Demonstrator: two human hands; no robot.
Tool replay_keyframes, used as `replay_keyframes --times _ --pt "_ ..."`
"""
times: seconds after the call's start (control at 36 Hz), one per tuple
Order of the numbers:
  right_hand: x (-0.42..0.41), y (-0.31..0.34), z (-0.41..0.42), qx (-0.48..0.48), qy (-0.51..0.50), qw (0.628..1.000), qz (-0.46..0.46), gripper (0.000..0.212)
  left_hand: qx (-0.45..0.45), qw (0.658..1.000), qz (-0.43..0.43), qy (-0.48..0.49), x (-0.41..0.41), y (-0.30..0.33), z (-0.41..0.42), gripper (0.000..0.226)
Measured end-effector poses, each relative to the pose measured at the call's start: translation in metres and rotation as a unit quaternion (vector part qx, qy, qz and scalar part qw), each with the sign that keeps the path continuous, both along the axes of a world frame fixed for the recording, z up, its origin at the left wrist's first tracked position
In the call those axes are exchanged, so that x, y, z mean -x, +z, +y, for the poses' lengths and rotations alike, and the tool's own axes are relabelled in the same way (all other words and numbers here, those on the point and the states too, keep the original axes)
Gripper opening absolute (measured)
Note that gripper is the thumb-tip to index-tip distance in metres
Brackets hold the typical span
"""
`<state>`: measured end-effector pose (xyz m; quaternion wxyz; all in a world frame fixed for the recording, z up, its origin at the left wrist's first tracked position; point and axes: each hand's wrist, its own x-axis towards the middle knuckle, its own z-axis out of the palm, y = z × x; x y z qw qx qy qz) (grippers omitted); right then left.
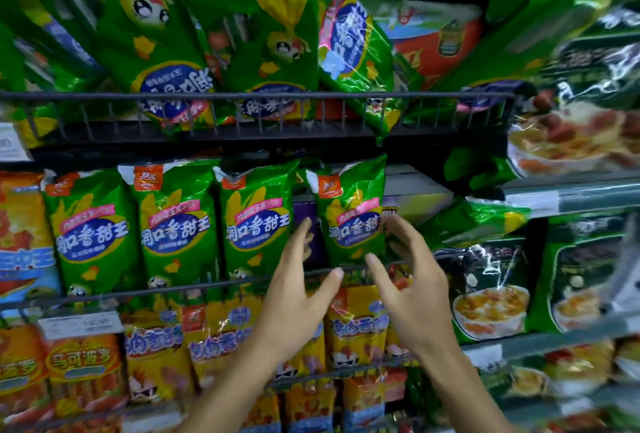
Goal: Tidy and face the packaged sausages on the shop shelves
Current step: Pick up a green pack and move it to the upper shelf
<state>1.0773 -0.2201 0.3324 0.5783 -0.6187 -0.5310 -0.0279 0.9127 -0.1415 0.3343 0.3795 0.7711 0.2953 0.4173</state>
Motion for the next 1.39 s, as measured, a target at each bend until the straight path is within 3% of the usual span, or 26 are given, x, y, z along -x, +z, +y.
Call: replay_keyframes --times 0.11,0.25,0.33,0.5,0.58,0.72,0.97,1.14,1.28,1.39 --pt "-0.011 -0.001 0.014 0.082 0.026 0.996 -0.001 0.079 0.052 0.998 0.019 0.006 -0.035 0.003 0.013 0.085" --pt "-0.022 -0.003 0.03 0.083 0.07 0.993 -0.054 0.068 0.037 0.997 -0.005 0.071 -0.054 0.014 0.032 0.06" --pt "-0.026 -0.005 0.029 0.079 0.094 0.992 -0.04 0.061 0.018 0.996 0.002 0.092 -0.055 0.017 0.034 0.041" --pt "-0.032 -0.011 0.024 0.053 0.104 0.993 0.03 0.056 -0.003 0.994 -0.039 0.105 -0.051 0.014 0.024 0.054" --pt "-0.032 -0.012 0.023 0.018 0.099 0.993 0.064 0.044 -0.032 0.992 -0.048 0.113 -0.053 0.013 0.017 0.048" --pt "-0.029 -0.008 0.021 -0.02 0.109 0.989 0.096 0.042 -0.029 0.994 -0.08 0.075 -0.051 0.02 0.006 0.047" --pt "-0.014 0.017 0.015 -0.104 0.196 0.957 0.189 0.042 -0.086 0.984 -0.152 0.035 -0.035 0.055 -0.001 0.057" --pt "-0.015 0.028 0.015 0.009 0.28 0.943 0.181 0.057 -0.037 0.972 -0.23 0.013 -0.022 0.059 -0.001 0.069" --pt "-0.007 0.038 0.011 0.032 0.304 0.931 0.2 0.044 0.007 0.968 -0.249 0.032 -0.012 0.062 0.0 0.075" --pt "-0.003 0.04 0.009 0.031 0.265 0.94 0.213 0.04 0.065 0.982 -0.175 0.013 0.0 0.062 0.0 0.049"
